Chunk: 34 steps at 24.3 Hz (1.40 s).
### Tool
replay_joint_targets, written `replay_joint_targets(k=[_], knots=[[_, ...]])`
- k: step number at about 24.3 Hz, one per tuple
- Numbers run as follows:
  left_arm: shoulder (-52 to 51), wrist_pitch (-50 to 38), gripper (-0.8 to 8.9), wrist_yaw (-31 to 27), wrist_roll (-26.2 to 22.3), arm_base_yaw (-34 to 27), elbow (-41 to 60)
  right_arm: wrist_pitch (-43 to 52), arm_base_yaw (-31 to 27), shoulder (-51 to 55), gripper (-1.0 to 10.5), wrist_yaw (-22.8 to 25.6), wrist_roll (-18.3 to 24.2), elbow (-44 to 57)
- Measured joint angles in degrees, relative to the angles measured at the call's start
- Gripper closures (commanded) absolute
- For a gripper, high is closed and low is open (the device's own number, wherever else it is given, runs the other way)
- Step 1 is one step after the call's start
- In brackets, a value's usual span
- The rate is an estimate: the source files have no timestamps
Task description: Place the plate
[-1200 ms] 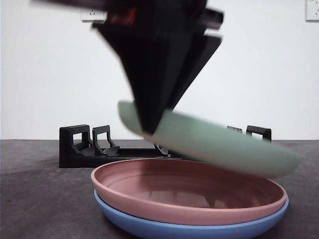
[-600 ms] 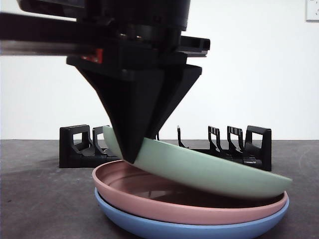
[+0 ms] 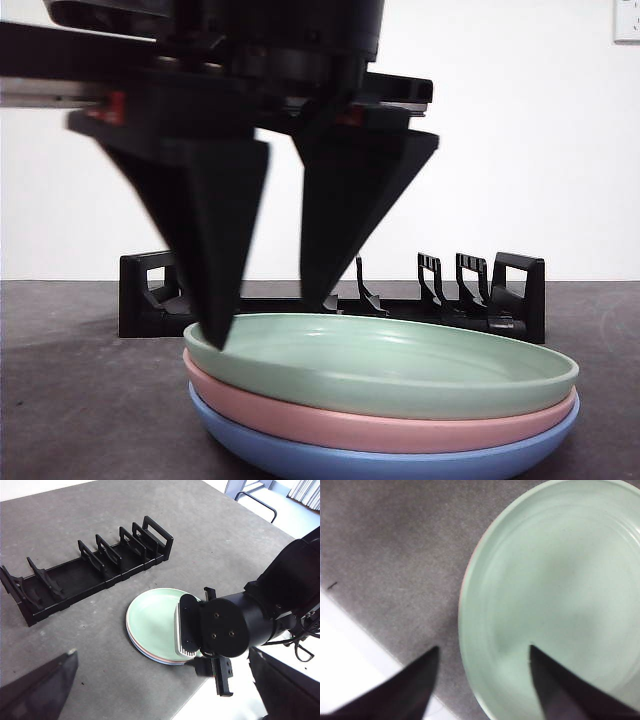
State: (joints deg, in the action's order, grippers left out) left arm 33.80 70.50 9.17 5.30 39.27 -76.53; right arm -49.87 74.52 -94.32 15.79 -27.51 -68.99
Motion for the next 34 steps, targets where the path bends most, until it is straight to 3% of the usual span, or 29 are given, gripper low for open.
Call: replay_joint_targets(k=[2, 7, 16, 26, 27, 29, 30, 31, 32, 34], knots=[[0.0, 0.0, 2.51, 0.0, 0.0, 0.0, 0.0, -0.46, -0.02, 0.35, 4.8, -0.83, -0.02, -0.17], [0.0, 0.0, 2.51, 0.0, 0.0, 0.0, 0.0, -3.56, -1.79, 8.68, 4.8, -0.87, 0.24, -3.08], [0.0, -0.02, 2.51, 0.0, 0.0, 0.0, 0.11, -10.6, -13.97, 31.21, 4.8, -0.79, 5.07, -3.28], [0.0, -0.04, 2.71, 0.0, 0.48, 0.0, 1.9, -18.69, -14.93, 51.08, 4.8, -2.25, 6.67, -3.28], [0.0, -0.04, 3.01, 0.0, 0.74, 0.0, 1.88, -19.26, -14.93, 52.04, 4.8, -2.25, 6.67, -3.28], [0.0, -0.07, 4.59, 0.0, 1.31, 0.0, 1.9, -20.09, -14.93, 54.07, 5.1, -2.25, 6.67, -3.28], [0.0, -0.07, 6.26, 0.0, 1.55, 0.0, 1.88, -20.41, -14.93, 55.08, 6.4, -2.25, 6.67, -3.28], [0.0, -0.04, 8.27, 0.0, 1.75, 0.0, 1.9, -20.72, -14.93, 56.02, 8.5, -2.25, 6.62, -3.28], [0.0, -0.04, 7.84, 0.0, 1.86, -0.02, 1.9, -21.16, -14.93, 56.7, 9.7, -2.25, 6.62, -3.28], [0.0, -0.02, 8.05, -0.11, 2.45, 0.0, 1.9, -22.36, -14.93, 57.94, 9.3, -2.1, 6.62, -3.28]])
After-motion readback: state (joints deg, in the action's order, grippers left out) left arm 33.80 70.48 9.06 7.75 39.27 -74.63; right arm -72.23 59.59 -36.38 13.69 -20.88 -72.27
